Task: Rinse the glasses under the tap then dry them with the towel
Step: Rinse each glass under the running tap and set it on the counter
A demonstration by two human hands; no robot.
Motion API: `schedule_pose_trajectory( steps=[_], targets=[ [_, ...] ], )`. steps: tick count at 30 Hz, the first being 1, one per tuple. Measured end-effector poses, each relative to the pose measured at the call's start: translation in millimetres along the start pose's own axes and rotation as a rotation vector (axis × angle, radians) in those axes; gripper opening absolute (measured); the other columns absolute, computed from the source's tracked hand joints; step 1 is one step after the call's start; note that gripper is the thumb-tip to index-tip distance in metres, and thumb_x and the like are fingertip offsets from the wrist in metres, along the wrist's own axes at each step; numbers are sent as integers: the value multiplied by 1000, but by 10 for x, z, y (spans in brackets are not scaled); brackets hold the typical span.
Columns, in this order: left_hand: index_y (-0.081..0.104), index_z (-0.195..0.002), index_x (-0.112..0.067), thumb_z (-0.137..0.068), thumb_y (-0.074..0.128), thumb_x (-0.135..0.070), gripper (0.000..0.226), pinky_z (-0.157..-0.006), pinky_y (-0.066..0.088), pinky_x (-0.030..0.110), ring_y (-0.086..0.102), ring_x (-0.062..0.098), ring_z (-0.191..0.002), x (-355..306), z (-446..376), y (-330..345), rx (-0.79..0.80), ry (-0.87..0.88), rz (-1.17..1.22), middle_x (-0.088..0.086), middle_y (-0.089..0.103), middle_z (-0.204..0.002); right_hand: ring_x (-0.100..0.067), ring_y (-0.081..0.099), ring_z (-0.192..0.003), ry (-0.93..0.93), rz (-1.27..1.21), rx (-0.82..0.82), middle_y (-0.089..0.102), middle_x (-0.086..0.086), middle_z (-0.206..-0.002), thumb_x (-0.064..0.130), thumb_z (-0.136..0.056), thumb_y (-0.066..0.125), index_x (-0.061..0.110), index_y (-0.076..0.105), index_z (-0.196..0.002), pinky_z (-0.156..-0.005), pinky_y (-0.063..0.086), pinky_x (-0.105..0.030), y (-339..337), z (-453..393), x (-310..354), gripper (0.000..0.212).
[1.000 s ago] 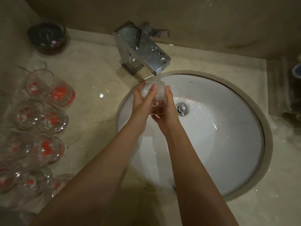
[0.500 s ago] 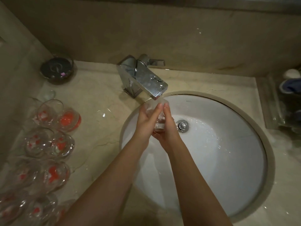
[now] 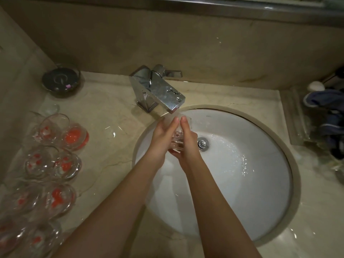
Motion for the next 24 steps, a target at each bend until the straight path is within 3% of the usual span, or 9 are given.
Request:
schedule_pose_trajectory(
  steps=[2,5,7,9,12,16,19,22,24],
  targets=[
    [59,-127,-19,-90,66,-38,42,-89,55,36,71,19,-99,31,19,0,21,-7,39,4,73,-111,-25,71,-98,-4,10,23,72,-10,-110,74,-72,62,12,64,-120,-87,56,-44,-24,0,31,78],
    [55,-131,-18,-76,73,-42,63,-83,57,38,72,24,-97,66,28,-14,38,-21,43,11,71,-113,-26,70,-94,34,4,35,73,-12,-102,66,-85,53,6,69,-114,-88,56,-40,-70,-27,45,68],
    [54,-132,-15,-72,76,-42,69,-84,57,39,70,26,-100,45,18,-35,38,-5,57,14,68,-120,-28,70,-99,48,20,41,72,-15,-108,64,-87,52,6,68,-116,-90,55,-41,-59,-22,61,66],
    [53,-134,-16,-74,78,-39,69,-89,56,40,69,26,-106,22,4,-50,51,-7,90,10,67,-124,-29,69,-102,23,23,78,70,-16,-113,62,-87,56,8,62,-122,-88,56,-41,-22,-2,88,65],
    [56,-131,-14,-84,69,-35,53,-79,56,35,70,25,-102,-4,15,-31,68,18,106,11,71,-115,-29,70,-98,-8,23,17,65,-11,-114,58,-81,67,12,43,-125,-87,57,-46,-20,4,129,68],
    [56,-132,-20,-83,72,-37,54,-90,54,36,70,22,-104,22,-3,4,63,25,98,7,72,-114,-30,71,-94,26,51,31,70,-16,-111,79,-65,60,8,60,-123,-71,59,-40,-1,-74,125,92],
    [56,-131,-19,-71,74,-40,66,-87,56,36,71,24,-100,22,-25,33,59,8,57,8,73,-110,-25,70,-85,51,64,58,72,-12,-97,79,-78,48,9,68,-111,-71,54,-32,-60,-113,105,81],
    [58,-130,-18,-72,75,-43,66,-87,55,37,71,25,-101,24,-47,26,50,-10,89,9,73,-111,-30,71,-94,33,93,64,72,-16,-106,78,-63,62,10,70,-111,-76,57,-38,-82,-152,84,84],
    [59,-129,-20,-77,77,-40,58,-88,55,37,70,26,-104,21,-41,41,78,-10,121,9,72,-115,-31,71,-95,9,77,28,71,-18,-110,71,-71,63,9,67,-111,-82,59,-45,-74,-156,90,73]
  ],
)
Point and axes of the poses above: each hand's wrist, its own z-axis away from the middle knuckle, its own y-axis out of the palm, x = y × z, the point moved 3 cm from there along -z, towards the middle knuckle
